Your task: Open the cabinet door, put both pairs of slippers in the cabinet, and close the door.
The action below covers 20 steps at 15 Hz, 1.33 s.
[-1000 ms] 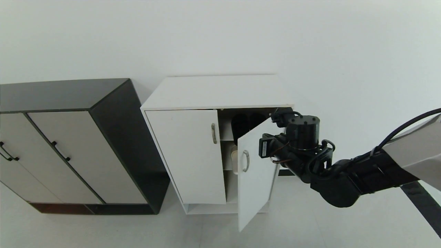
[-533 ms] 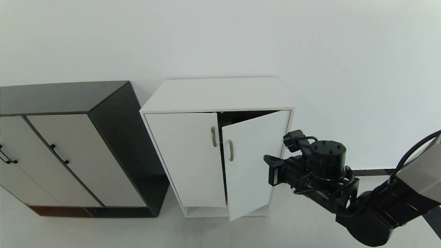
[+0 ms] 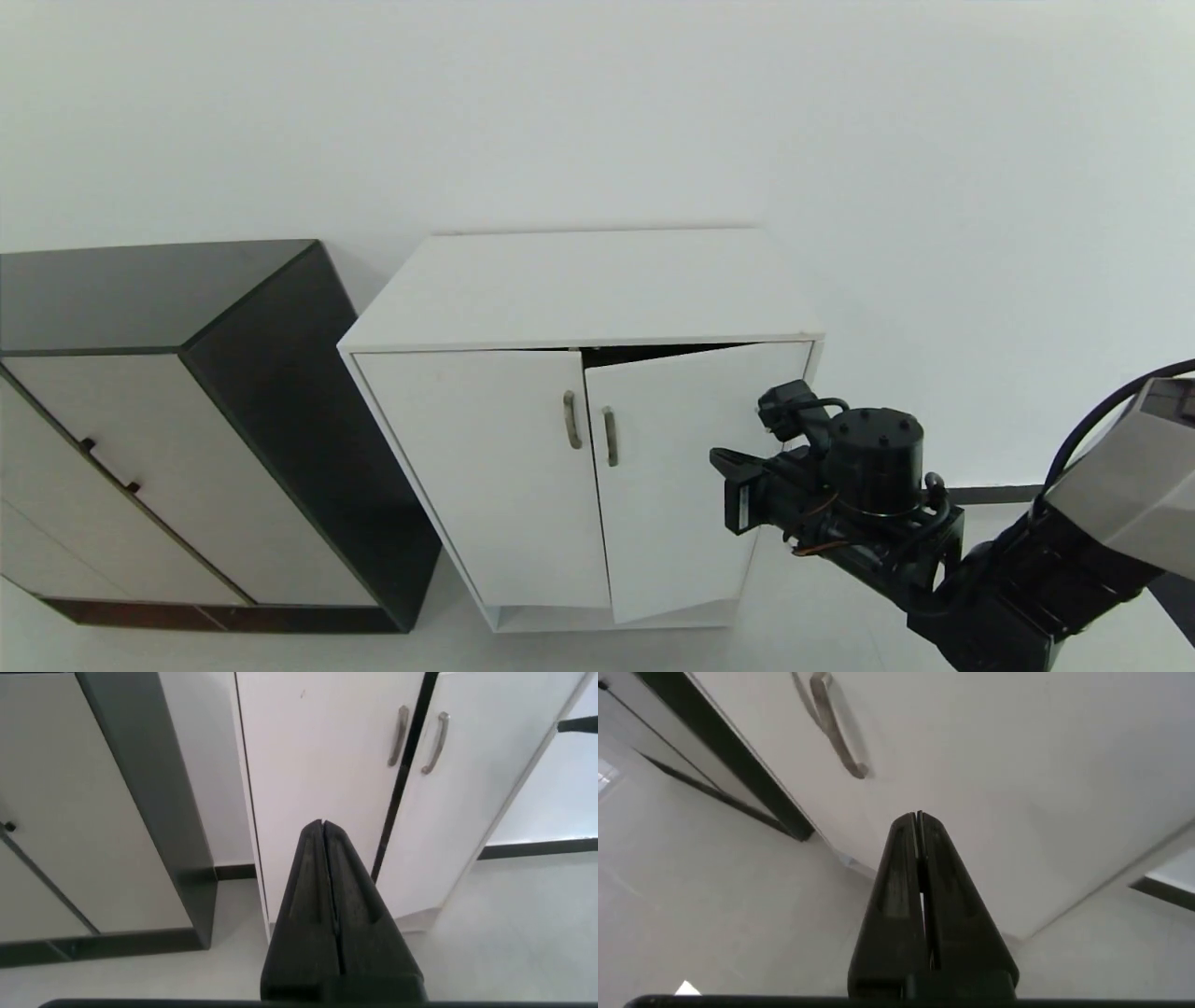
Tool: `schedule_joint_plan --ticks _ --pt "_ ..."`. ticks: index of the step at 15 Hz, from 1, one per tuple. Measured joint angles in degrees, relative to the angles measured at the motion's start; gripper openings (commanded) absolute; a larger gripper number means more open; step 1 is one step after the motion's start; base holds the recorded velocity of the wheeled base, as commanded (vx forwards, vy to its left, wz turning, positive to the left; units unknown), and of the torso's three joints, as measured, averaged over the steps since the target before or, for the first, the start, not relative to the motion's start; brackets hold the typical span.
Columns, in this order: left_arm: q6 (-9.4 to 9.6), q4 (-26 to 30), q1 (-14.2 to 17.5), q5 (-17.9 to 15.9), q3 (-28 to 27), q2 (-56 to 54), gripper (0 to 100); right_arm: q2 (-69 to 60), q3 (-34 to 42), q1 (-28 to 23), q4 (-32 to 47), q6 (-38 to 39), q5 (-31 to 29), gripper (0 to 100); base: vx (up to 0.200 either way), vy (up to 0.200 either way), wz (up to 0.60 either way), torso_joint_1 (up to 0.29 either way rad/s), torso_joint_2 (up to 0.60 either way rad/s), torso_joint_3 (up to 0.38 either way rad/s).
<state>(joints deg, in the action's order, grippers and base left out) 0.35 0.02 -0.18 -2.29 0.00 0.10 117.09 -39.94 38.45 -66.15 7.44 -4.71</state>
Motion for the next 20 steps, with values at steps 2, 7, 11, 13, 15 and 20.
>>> schedule_joint_plan --ticks 2,7,11,13,15,20 --pt "0.00 -0.02 0.02 0.00 0.00 0.00 0 1.76 -2.47 0.30 0.07 -0.13 -0.29 0 0.000 0.000 0.00 0.000 0.00 0.000" --pt "0.00 0.00 0.00 0.00 0.00 0.00 0 7.63 -14.34 -0.78 1.77 -0.13 -0.54 0 0.000 0.000 0.00 0.000 0.00 0.000" --pt "-0.02 0.00 0.02 0.02 0.00 0.00 0 10.56 -21.16 -1.99 6.73 -0.24 -0.49 0 0.000 0.000 0.00 0.000 0.00 0.000" --pt "-0.02 0.02 0.02 0.02 0.00 0.00 0 11.63 -24.56 -2.79 8.42 -0.29 -0.44 0 0.000 0.000 0.00 0.000 0.00 0.000" --pt "-0.02 0.02 0.02 0.00 0.00 0.00 0 12.51 -26.66 -3.54 9.59 -0.40 -0.41 0 0.000 0.000 0.00 0.000 0.00 0.000" --pt "-0.02 -0.02 0.00 0.00 0.00 0.00 0 13.67 -28.44 -4.19 9.85 -0.52 -0.49 0 0.000 0.000 0.00 0.000 0.00 0.000"
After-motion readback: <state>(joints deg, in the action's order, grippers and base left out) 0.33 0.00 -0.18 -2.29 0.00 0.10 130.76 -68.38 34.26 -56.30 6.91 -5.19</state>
